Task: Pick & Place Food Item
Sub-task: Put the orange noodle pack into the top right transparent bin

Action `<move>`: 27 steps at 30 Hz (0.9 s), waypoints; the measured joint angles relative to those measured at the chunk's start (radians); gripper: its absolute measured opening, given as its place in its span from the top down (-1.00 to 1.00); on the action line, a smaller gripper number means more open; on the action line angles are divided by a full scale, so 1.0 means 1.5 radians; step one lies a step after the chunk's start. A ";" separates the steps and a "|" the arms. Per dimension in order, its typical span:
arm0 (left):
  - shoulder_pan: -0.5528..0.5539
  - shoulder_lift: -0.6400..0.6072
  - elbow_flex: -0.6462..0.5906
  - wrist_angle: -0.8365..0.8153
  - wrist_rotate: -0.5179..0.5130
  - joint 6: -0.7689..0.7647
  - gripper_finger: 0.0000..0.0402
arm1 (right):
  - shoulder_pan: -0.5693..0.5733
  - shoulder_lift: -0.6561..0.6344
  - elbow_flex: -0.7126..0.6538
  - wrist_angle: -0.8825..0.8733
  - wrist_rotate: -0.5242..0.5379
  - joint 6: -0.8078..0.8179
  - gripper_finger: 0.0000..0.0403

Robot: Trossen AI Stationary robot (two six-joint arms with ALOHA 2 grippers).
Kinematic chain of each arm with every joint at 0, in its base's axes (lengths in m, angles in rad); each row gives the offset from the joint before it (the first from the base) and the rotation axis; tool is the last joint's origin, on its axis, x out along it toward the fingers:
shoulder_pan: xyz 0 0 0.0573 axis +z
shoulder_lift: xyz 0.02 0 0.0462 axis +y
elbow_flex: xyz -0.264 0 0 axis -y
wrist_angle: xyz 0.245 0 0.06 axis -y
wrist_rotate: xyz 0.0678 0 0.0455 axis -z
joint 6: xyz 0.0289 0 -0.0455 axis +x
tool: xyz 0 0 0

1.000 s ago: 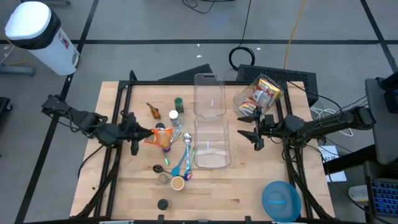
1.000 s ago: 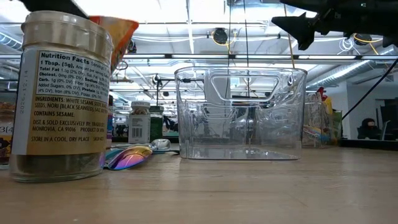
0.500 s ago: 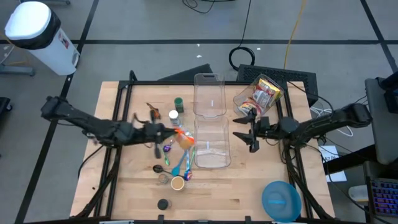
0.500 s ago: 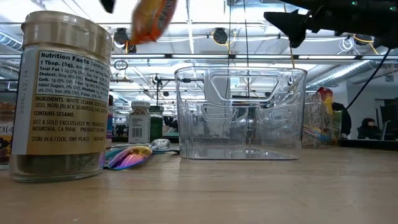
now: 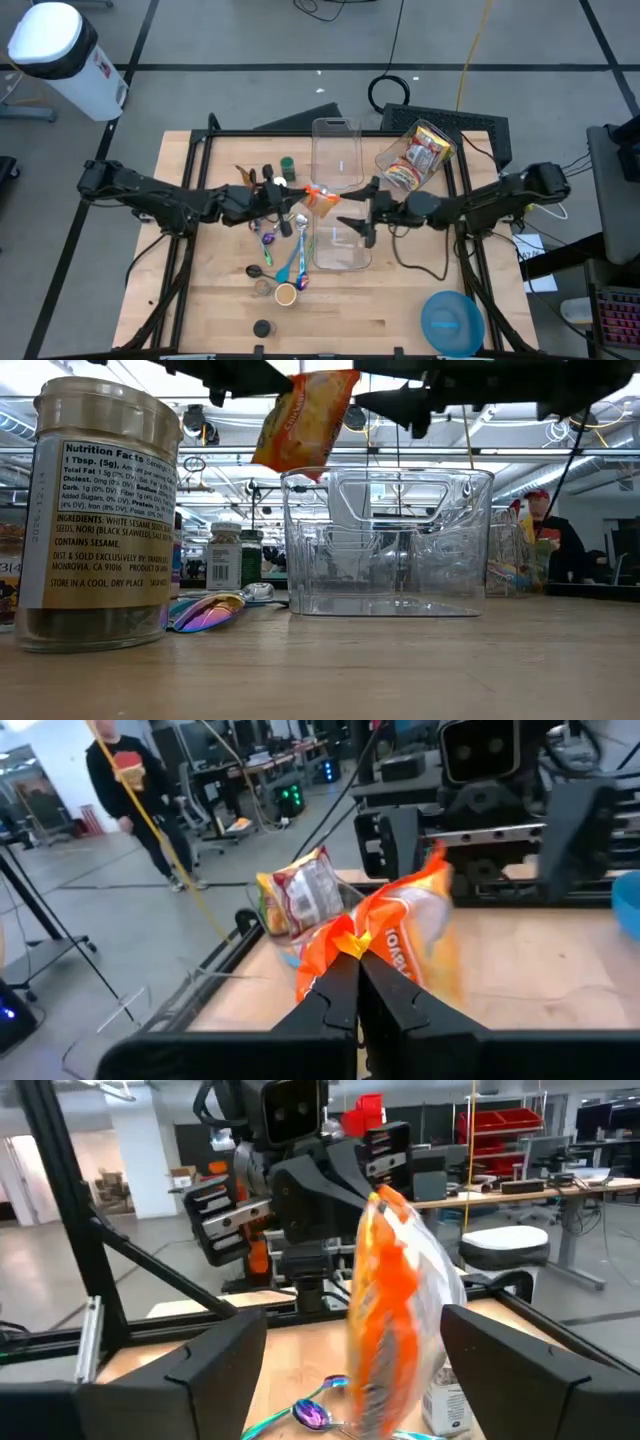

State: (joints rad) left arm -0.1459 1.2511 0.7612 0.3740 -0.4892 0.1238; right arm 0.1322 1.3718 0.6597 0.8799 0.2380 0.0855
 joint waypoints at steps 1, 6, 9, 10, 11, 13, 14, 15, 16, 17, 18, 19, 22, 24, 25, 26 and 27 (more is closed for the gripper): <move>0.001 0.003 0.000 0.000 0.000 -0.002 0.99 | 0.000 0.012 0.006 0.000 0.000 -0.001 -0.48; -0.001 0.004 0.000 -0.001 0.000 -0.003 0.98 | -0.001 0.039 0.017 0.021 0.001 -0.028 -0.45; -0.004 0.004 0.000 -0.002 0.000 -0.003 0.99 | -0.001 0.044 0.017 0.045 0.001 -0.036 -0.41; -0.004 0.004 0.000 -0.001 0.001 -0.003 0.99 | -0.001 0.045 0.017 0.051 0.001 -0.039 -0.40; -0.004 0.004 0.000 -0.001 0.003 -0.003 0.98 | -0.001 0.045 0.017 0.054 0.001 -0.043 -0.38; -0.004 0.004 0.000 -0.001 0.010 -0.005 0.98 | -0.001 0.045 0.017 0.061 0.001 -0.047 -0.36; -0.004 0.004 0.000 -0.002 0.014 -0.006 0.99 | -0.001 0.045 0.017 0.060 0.001 -0.047 -0.34; -0.004 0.004 0.000 -0.001 0.019 -0.007 0.99 | -0.001 0.045 0.017 0.059 0.001 -0.047 -0.32; -0.004 0.004 0.000 -0.001 0.023 -0.007 0.99 | -0.001 0.045 0.017 0.058 0.001 -0.047 -0.29; -0.004 0.004 0.000 -0.001 0.025 -0.010 0.98 | -0.001 0.045 0.017 0.058 0.001 -0.047 -0.26; -0.004 0.004 0.000 -0.001 0.025 -0.013 0.98 | -0.001 0.045 0.017 0.059 0.002 -0.047 -0.22; -0.004 0.004 0.000 -0.001 0.027 -0.014 0.98 | -0.001 0.045 0.017 0.059 0.006 -0.047 -0.17; -0.004 0.004 0.000 -0.001 0.027 -0.015 0.99 | -0.001 0.045 0.017 0.058 0.033 -0.047 0.00; -0.004 0.004 0.000 -0.001 0.027 -0.015 0.98 | -0.001 0.045 0.017 0.058 0.035 -0.047 0.12; -0.004 0.004 0.000 -0.001 0.027 -0.016 0.97 | -0.001 0.045 0.017 0.058 0.036 -0.047 0.20; -0.004 0.004 0.000 -0.001 0.027 -0.016 0.98 | -0.001 0.045 0.017 0.058 0.035 -0.047 0.27; -0.004 0.004 0.000 -0.001 0.027 -0.016 0.98 | -0.001 0.045 0.017 0.058 0.034 -0.047 0.34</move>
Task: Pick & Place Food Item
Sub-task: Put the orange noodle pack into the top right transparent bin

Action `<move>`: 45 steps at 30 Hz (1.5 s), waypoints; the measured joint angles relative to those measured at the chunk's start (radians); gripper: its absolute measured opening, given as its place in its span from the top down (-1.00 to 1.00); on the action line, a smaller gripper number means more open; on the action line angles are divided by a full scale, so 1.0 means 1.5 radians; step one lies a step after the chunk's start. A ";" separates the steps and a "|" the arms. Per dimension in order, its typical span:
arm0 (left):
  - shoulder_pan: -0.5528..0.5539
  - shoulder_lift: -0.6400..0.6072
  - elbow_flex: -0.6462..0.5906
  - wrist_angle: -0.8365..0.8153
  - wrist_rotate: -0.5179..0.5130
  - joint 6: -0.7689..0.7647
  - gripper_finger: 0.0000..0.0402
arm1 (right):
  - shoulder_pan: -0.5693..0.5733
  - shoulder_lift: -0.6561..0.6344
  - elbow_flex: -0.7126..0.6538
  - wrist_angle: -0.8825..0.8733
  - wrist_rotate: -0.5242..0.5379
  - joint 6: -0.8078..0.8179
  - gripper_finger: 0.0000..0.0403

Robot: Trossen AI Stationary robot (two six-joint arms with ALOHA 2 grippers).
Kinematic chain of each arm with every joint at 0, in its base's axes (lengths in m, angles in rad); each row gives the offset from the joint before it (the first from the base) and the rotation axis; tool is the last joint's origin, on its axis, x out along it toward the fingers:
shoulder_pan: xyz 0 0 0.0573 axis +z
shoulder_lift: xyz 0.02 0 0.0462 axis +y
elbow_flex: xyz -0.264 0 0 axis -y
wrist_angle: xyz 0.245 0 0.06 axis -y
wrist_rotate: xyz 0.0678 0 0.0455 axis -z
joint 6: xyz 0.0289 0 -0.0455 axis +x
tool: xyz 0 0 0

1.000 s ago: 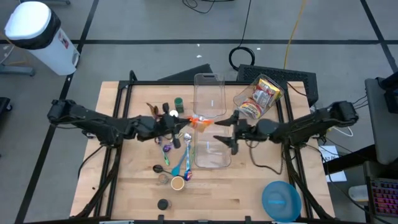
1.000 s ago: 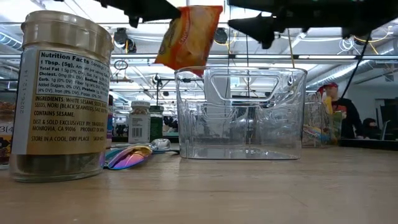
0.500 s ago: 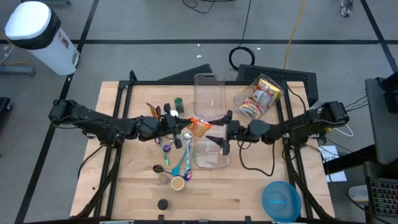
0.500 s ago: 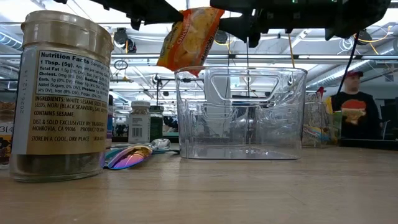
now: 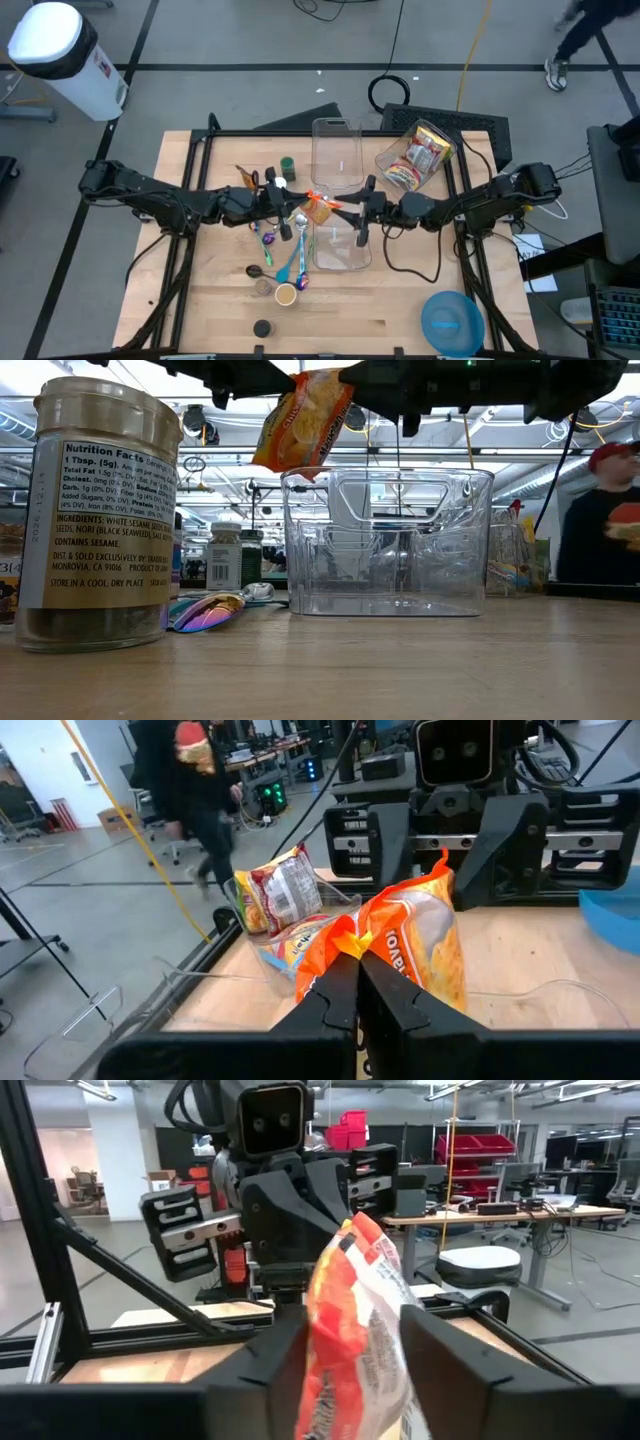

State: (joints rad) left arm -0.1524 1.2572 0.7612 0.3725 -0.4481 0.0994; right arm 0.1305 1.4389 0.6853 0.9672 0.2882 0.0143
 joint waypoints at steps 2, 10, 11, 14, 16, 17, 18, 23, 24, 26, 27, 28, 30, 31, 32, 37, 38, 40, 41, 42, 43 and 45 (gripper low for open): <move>0.000 0.000 0.000 0.000 0.003 0.000 0.99 | 0.000 0.000 0.000 0.000 0.000 0.000 0.49; 0.000 0.000 0.000 0.003 0.007 -0.004 0.95 | 0.000 0.000 0.000 -0.008 -0.003 0.000 0.97; 0.000 0.000 0.000 0.003 0.013 -0.005 0.97 | 0.000 0.000 -0.001 -0.007 -0.003 0.000 0.97; 0.000 0.000 0.000 0.003 0.044 -0.022 0.98 | 0.000 0.000 -0.001 -0.010 -0.003 0.000 0.98; -0.001 0.000 0.000 0.003 0.063 -0.034 0.92 | 0.000 0.000 -0.001 -0.013 -0.004 -0.002 0.99; -0.003 0.000 0.000 0.003 0.070 -0.038 0.86 | 0.000 0.000 -0.001 -0.014 -0.004 -0.003 0.99; -0.007 0.000 0.000 0.004 0.071 -0.039 0.78 | 0.000 -0.001 -0.001 -0.016 -0.004 -0.006 0.99; -0.034 -0.029 0.000 0.000 0.050 -0.035 0.29 | 0.000 -0.056 -0.002 -0.085 0.000 -0.036 1.00; -0.037 -0.037 0.000 0.001 0.042 -0.031 0.21 | 0.000 -0.075 -0.004 -0.110 0.000 -0.038 1.00; -0.045 -0.049 0.001 -0.010 0.031 -0.019 0.06 | 0.000 -0.114 -0.008 -0.151 0.004 -0.038 1.00; -0.048 -0.055 0.000 -0.020 0.026 -0.015 -0.01 | 0.000 -0.136 -0.012 -0.172 0.018 -0.041 1.00; -0.050 -0.060 0.000 -0.025 0.022 -0.015 -0.06 | 0.001 -0.160 -0.018 -0.189 0.037 -0.049 1.00; -0.053 -0.066 0.000 -0.026 0.020 -0.022 -0.15 | 0.000 -0.205 -0.031 -0.216 0.082 -0.065 1.00; -0.053 -0.066 0.000 -0.028 0.020 -0.023 -0.18 | 0.000 -0.228 -0.040 -0.226 0.106 -0.074 1.00; -0.053 -0.065 0.000 -0.034 0.020 -0.022 -0.21 | 0.000 -0.250 -0.049 -0.234 0.133 -0.082 1.00; -0.048 -0.054 0.000 -0.037 0.019 -0.022 -0.27 | 0.000 -0.349 -0.105 -0.233 0.301 -0.163 1.00; -0.046 -0.054 0.000 -0.039 0.019 -0.022 -0.27 | 0.000 -0.367 -0.118 -0.233 0.332 -0.176 1.00; -0.045 -0.054 0.000 -0.038 0.019 -0.023 -0.27 | 0.000 -0.398 -0.147 -0.234 0.392 -0.192 1.00; -0.043 -0.054 0.000 -0.036 0.019 -0.023 -0.27 | -0.001 -0.411 -0.162 -0.231 0.414 -0.197 1.00; -0.041 -0.054 0.000 -0.036 0.019 -0.023 -0.27 | -0.003 -0.422 -0.179 -0.226 0.433 -0.204 1.00; -0.041 -0.054 0.000 -0.037 0.019 -0.024 -0.27 | -0.007 -0.431 -0.195 -0.218 0.454 -0.213 1.00; -0.039 -0.054 0.000 -0.037 0.019 -0.025 -0.27 | -0.023 -0.444 -0.231 -0.183 0.490 -0.228 1.00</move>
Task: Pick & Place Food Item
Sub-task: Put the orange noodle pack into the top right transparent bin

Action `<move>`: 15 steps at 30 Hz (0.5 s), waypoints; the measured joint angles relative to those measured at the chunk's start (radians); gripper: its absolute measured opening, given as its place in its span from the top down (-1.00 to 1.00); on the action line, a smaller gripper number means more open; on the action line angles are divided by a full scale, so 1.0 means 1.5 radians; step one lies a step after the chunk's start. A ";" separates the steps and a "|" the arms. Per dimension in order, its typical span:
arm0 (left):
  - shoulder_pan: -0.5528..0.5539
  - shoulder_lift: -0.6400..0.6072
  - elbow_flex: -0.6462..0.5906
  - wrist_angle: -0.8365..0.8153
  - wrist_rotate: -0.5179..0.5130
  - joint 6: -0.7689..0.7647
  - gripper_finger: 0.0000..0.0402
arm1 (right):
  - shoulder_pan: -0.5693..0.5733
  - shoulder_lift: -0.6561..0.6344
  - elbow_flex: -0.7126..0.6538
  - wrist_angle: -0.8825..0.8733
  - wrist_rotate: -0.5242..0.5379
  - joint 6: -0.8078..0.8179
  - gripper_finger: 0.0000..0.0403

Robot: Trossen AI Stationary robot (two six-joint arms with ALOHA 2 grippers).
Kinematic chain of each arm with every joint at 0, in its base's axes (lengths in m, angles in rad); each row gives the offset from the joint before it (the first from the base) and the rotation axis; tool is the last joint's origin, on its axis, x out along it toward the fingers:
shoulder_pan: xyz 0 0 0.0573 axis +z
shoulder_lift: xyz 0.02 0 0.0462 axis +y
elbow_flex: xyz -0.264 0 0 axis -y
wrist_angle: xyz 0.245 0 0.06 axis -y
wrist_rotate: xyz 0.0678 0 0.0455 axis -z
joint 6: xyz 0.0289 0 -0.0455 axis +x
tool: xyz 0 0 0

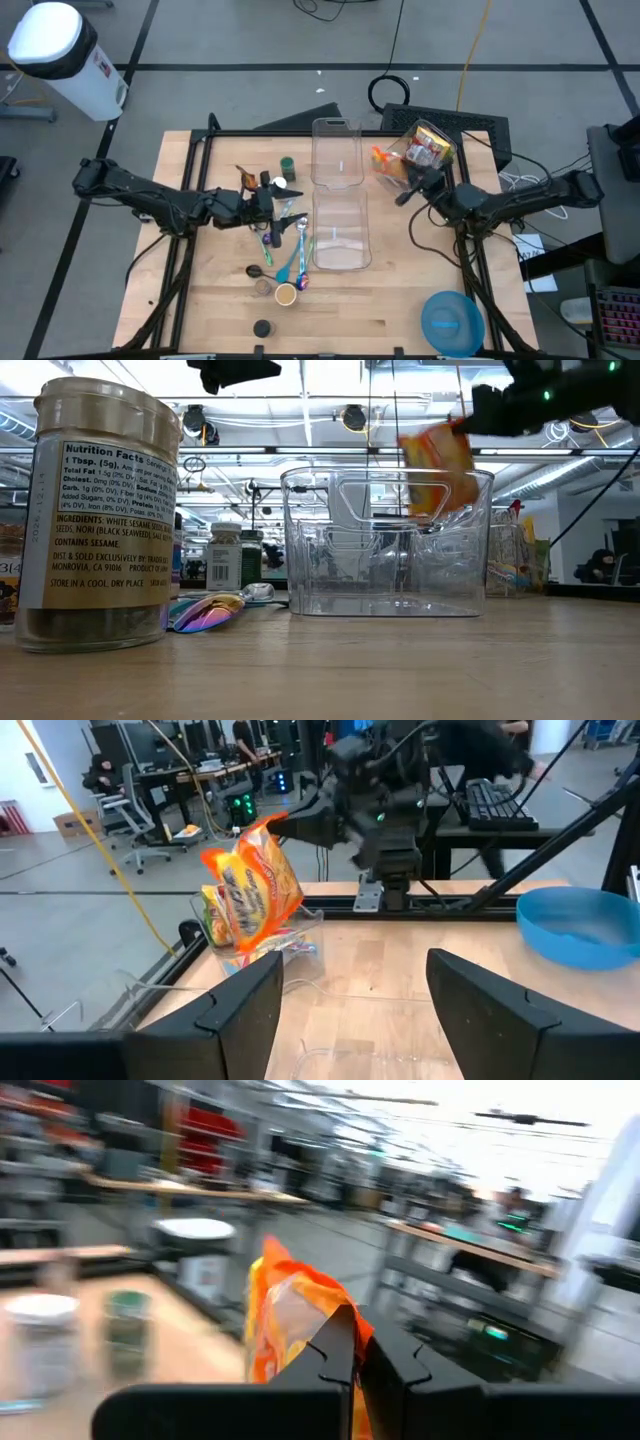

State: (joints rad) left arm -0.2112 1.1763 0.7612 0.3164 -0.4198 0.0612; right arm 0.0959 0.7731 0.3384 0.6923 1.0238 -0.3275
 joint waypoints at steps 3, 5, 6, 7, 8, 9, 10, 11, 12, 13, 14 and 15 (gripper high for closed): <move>0.003 0.000 0.000 0.000 0.000 -0.004 -0.27 | -0.042 -0.007 -0.059 0.067 0.017 -0.018 1.00; 0.005 0.000 0.000 0.000 0.000 -0.010 -0.27 | -0.072 -0.008 -0.096 0.111 0.016 -0.019 1.00; 0.006 0.000 0.000 0.000 0.000 -0.012 -0.27 | -0.088 -0.007 -0.113 0.127 0.016 -0.014 1.00; 0.006 0.000 0.000 0.000 0.000 -0.012 -0.27 | -0.102 -0.007 -0.129 0.140 0.016 -0.007 1.00; 0.006 0.000 0.000 0.000 0.000 -0.012 -0.27 | -0.115 -0.007 -0.143 0.148 0.016 0.001 1.00; 0.006 0.000 0.000 0.000 0.001 -0.012 -0.27 | -0.128 -0.007 -0.155 0.153 0.016 0.008 1.00; 0.006 0.000 0.000 0.000 0.001 -0.011 -0.27 | -0.140 -0.007 -0.164 0.155 0.015 0.015 1.00; 0.006 0.000 0.000 0.000 0.001 -0.011 -0.27 | -0.150 -0.007 -0.171 0.151 0.017 0.022 1.00; 0.006 0.000 0.000 0.000 0.001 -0.011 -0.27 | -0.160 -0.006 -0.176 0.153 0.015 0.030 1.00; 0.006 0.000 0.000 0.000 0.001 -0.010 -0.27 | -0.169 -0.007 -0.182 0.154 0.015 0.037 1.00; 0.006 0.000 0.000 -0.001 0.001 -0.010 -0.27 | -0.177 -0.007 -0.185 0.155 0.015 0.044 1.00; 0.006 0.000 0.000 -0.001 0.001 -0.010 -0.27 | -0.183 -0.007 -0.186 0.155 0.016 0.049 1.00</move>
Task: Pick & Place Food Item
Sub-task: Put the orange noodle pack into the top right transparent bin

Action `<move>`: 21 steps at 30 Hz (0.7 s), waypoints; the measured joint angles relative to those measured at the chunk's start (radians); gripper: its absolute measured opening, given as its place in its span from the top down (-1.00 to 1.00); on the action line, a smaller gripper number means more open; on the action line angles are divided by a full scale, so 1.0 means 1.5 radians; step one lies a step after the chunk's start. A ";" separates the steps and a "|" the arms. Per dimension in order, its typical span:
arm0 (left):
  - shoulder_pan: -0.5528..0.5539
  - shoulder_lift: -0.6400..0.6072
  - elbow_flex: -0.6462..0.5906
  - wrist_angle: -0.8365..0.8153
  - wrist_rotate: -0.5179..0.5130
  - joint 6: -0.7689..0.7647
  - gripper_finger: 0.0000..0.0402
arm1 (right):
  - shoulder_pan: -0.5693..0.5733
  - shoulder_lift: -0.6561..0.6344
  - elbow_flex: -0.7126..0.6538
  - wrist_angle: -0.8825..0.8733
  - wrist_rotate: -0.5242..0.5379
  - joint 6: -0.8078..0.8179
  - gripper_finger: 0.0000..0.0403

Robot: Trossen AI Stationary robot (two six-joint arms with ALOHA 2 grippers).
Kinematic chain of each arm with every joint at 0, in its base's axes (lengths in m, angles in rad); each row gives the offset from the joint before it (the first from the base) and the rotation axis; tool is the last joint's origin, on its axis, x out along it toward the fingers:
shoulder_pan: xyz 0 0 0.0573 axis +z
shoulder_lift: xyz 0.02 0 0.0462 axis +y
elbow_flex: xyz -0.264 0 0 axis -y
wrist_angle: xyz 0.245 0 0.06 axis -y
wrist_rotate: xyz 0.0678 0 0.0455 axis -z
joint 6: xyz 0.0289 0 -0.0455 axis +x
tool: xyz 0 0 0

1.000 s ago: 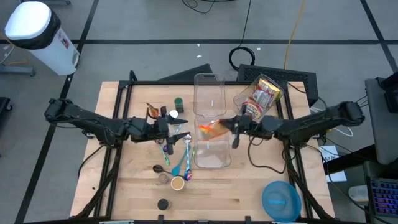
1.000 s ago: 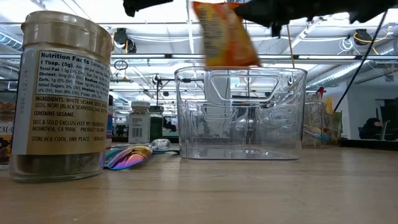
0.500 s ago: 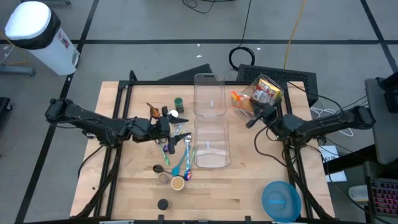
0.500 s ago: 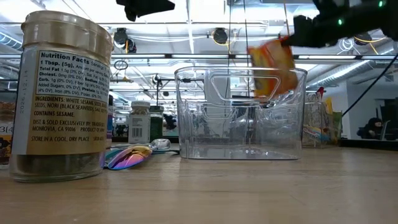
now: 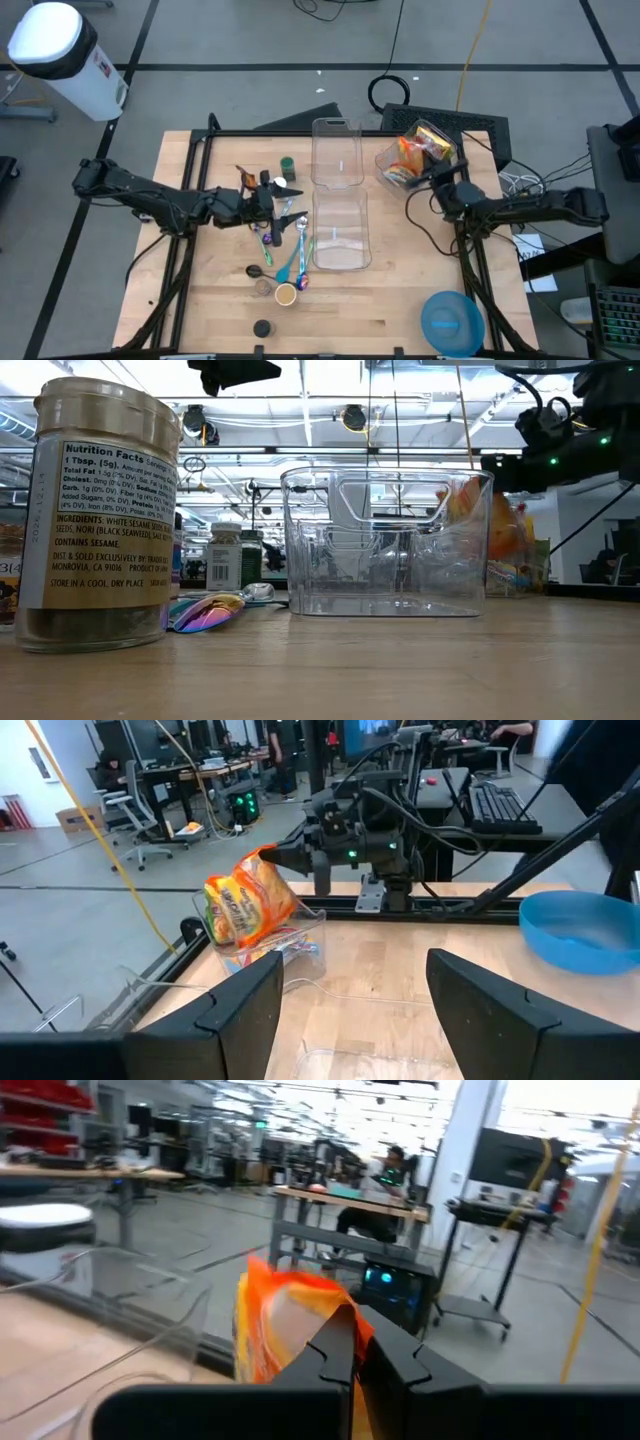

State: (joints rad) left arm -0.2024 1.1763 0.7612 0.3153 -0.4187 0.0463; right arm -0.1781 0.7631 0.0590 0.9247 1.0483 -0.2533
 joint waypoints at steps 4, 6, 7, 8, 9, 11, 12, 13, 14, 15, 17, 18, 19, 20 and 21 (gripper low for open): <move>0.000 0.000 0.000 -0.005 0.000 -0.002 -0.27 | -0.005 0.000 0.000 -0.001 0.004 0.004 1.00; 0.000 0.000 0.000 -0.010 0.000 -0.002 -0.27 | -0.003 0.000 -0.001 -0.012 0.030 0.013 1.00; 0.000 0.000 0.000 -0.013 0.000 -0.003 -0.27 | -0.001 0.000 -0.001 -0.025 0.044 0.023 1.00; 0.000 0.000 0.000 -0.016 0.000 -0.005 -0.27 | 0.002 0.000 -0.001 -0.040 0.055 0.035 1.00; 0.000 0.000 0.000 -0.019 0.000 -0.005 -0.27 | 0.004 0.000 -0.001 -0.055 0.065 0.047 1.00; 0.000 0.000 0.000 -0.019 0.000 -0.005 -0.27 | 0.008 0.000 -0.002 -0.085 0.072 0.076 1.00; 0.000 0.000 0.000 -0.019 0.000 -0.005 -0.27 | 0.010 0.000 -0.002 -0.101 0.072 0.096 1.00; 0.000 0.000 0.000 -0.019 0.000 -0.005 -0.27 | 0.012 0.000 -0.002 -0.114 0.071 0.115 1.00; 0.000 0.000 0.000 -0.019 0.000 -0.006 -0.27 | 0.013 0.000 -0.002 -0.124 0.069 0.129 1.00; 0.000 0.000 0.000 -0.019 0.000 -0.006 -0.27 | 0.015 0.000 -0.002 -0.136 0.069 0.141 1.00; 0.000 0.000 0.000 -0.019 0.000 -0.007 -0.27 | 0.018 0.000 -0.002 -0.155 0.070 0.155 1.00; 0.000 0.000 0.000 -0.019 0.000 -0.008 -0.27 | 0.019 0.000 -0.002 -0.159 0.069 0.158 1.00; 0.000 0.000 0.000 -0.019 0.000 -0.008 -0.27 | 0.019 0.000 -0.002 -0.162 0.070 0.159 1.00; 0.000 0.000 0.000 -0.019 0.000 -0.007 -0.27 | 0.019 0.000 -0.002 -0.163 0.070 0.159 1.00; 0.000 0.000 0.000 -0.019 0.000 -0.007 -0.27 | 0.019 0.000 -0.002 -0.163 0.072 0.159 1.00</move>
State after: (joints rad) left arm -0.2024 1.1763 0.7612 0.2867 -0.4183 0.0353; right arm -0.1490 0.7631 0.0559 0.6809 1.1567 -0.0147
